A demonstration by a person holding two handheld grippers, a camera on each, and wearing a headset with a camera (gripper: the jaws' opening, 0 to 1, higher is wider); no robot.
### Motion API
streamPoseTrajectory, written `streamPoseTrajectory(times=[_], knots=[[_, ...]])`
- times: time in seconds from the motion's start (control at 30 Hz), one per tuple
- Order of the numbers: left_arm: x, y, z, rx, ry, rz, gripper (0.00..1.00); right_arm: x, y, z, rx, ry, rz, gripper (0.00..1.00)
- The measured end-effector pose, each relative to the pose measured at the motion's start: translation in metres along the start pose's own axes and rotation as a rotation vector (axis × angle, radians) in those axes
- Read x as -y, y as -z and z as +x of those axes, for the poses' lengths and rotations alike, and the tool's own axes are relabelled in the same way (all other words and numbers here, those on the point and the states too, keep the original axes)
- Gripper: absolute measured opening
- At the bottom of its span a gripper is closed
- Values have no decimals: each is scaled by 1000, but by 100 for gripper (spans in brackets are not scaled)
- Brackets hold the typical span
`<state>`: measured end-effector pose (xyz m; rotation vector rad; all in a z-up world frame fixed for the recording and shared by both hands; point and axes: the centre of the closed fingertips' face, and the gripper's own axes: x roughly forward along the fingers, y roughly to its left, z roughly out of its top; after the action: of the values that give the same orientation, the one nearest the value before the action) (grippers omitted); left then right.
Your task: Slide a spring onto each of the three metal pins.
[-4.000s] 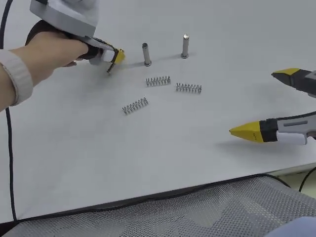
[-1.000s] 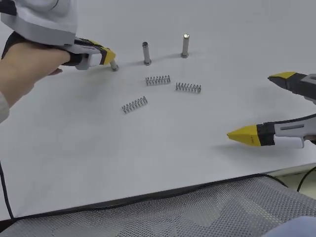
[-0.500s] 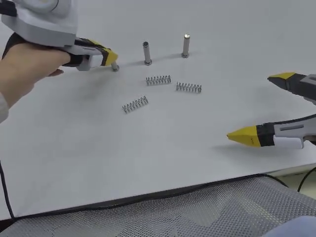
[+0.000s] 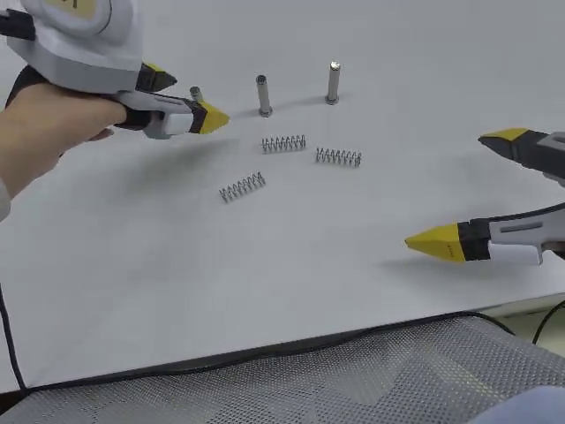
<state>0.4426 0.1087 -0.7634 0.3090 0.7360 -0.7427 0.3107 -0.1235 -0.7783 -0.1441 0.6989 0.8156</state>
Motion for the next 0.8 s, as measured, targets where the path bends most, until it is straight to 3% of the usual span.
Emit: streamPoseTrajectory(times=[0.2,0.47,0.8], knots=[[-2,4,-2,4,-4,-7,74,-2,-1,-1,-2,1,0,99],[7,4,-7,40,36,37,91,-5,-4,-1,3,1,-1,99],[9,7,-14,63,58,25,98,-3,-13,-1,19,13,-14,100]])
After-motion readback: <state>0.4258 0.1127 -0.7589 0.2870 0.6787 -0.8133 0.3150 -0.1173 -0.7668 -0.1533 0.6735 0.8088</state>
